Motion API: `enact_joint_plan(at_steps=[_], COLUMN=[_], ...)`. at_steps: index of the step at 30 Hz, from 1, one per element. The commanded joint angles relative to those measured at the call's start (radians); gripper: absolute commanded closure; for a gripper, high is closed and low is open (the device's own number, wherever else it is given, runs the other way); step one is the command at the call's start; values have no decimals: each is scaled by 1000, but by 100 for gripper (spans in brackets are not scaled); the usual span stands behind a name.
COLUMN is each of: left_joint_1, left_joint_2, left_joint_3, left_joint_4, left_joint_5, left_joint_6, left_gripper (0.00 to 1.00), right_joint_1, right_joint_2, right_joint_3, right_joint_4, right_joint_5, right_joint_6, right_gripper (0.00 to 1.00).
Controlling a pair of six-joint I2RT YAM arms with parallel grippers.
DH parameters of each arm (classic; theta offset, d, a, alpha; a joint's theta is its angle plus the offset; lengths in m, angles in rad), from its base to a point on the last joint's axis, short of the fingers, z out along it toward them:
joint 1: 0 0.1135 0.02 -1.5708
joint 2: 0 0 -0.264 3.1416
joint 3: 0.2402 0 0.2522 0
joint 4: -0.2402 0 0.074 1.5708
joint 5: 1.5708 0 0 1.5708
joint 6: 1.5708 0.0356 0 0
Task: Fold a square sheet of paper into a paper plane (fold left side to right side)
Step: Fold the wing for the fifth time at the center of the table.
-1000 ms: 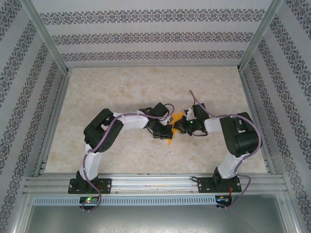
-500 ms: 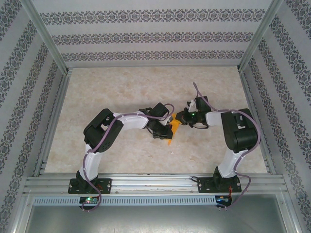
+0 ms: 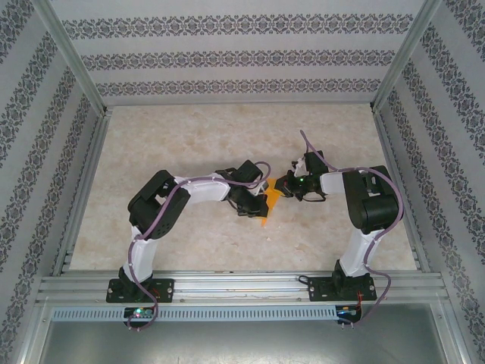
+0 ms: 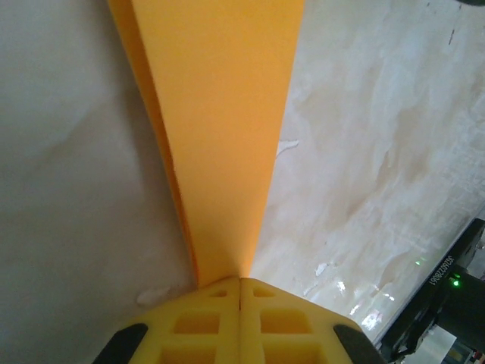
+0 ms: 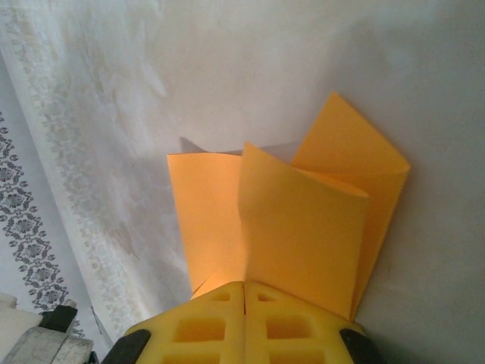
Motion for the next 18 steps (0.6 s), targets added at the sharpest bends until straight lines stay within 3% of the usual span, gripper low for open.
enact_joint_plan(at_steps=[1, 18], left_joint_1=[16, 23], left_joint_2=[-63, 78], left_joint_3=[59, 221], left_joint_4=[-56, -86], left_joint_5=[25, 96], left_joint_6=[11, 49], left_gripper=[93, 94], right_joint_1=[-2, 27], right_joint_2=[35, 44], right_joint_3=[-31, -23], right_joint_4=[-93, -112], right_joint_5=[72, 87], right_joint_6=[-33, -32], right_gripper=[100, 100])
